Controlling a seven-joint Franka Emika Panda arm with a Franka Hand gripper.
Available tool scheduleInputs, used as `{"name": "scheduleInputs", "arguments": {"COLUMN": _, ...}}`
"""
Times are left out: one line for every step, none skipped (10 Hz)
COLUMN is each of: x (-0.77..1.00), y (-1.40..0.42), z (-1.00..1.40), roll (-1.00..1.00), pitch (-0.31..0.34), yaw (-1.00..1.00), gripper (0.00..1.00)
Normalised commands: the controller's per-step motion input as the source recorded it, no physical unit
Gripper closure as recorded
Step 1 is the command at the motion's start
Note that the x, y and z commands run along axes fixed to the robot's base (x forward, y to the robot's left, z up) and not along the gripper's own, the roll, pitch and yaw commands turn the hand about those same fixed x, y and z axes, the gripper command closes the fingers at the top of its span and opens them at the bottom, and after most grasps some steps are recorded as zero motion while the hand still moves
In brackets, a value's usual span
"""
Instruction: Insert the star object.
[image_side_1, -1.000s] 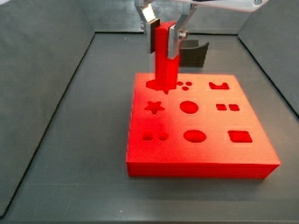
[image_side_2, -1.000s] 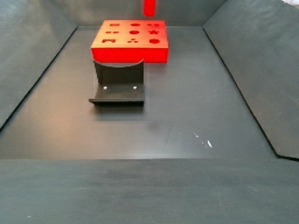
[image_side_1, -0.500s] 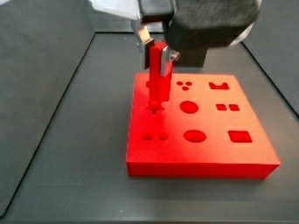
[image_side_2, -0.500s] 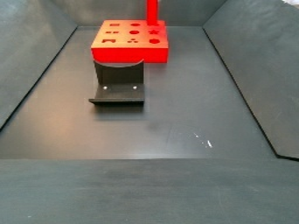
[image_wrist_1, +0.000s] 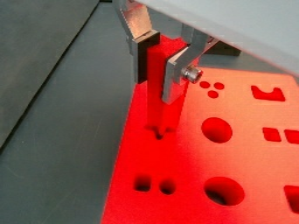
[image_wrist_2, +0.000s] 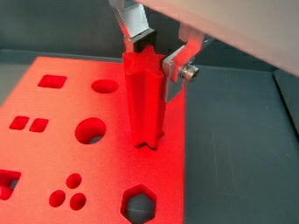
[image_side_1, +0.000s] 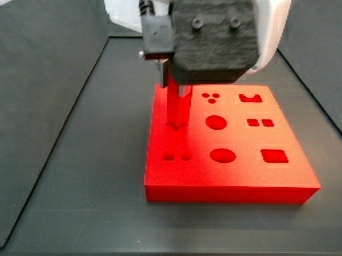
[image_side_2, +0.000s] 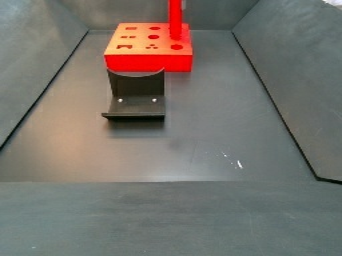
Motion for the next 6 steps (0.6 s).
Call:
{"name": "scheduleInputs", "arguments": {"x": -0.03, "y": 0.00, "z": -0.16, "roll": 0.05, "pitch": 0.000, "yaw": -0.16, "gripper": 1.00}}
{"name": "scheduleInputs", "arguments": {"x": -0.04, "y": -0.18, "z": -0.11, "roll": 0.04, "pitch": -0.046, "yaw": 0.00, "gripper": 1.00}}
{"name": "scheduleInputs", "arguments": {"x": 0.00, "y": -0.08, "z": -0.14, "roll": 0.01, "pitch": -0.084, "yaw": -0.01, "gripper": 1.00}}
{"name": "scheduleInputs", "arguments": {"x": 0.00, "y": 0.00, "z": -0.16, "roll": 0.00, "pitch": -0.081, "yaw": -0.01, "gripper": 1.00}}
{"name": "scheduleInputs", "arguments": {"x": 0.00, "y": 0.00, "z": -0.19, "roll": 0.00, "pitch": -0.077, "yaw": 0.00, "gripper": 1.00}}
{"name": "scheduleInputs", "arguments": {"x": 0.16, "y": 0.04, "z": -0.19, "roll": 0.01, "pitch": -0.070, "yaw": 0.00, "gripper": 1.00}}
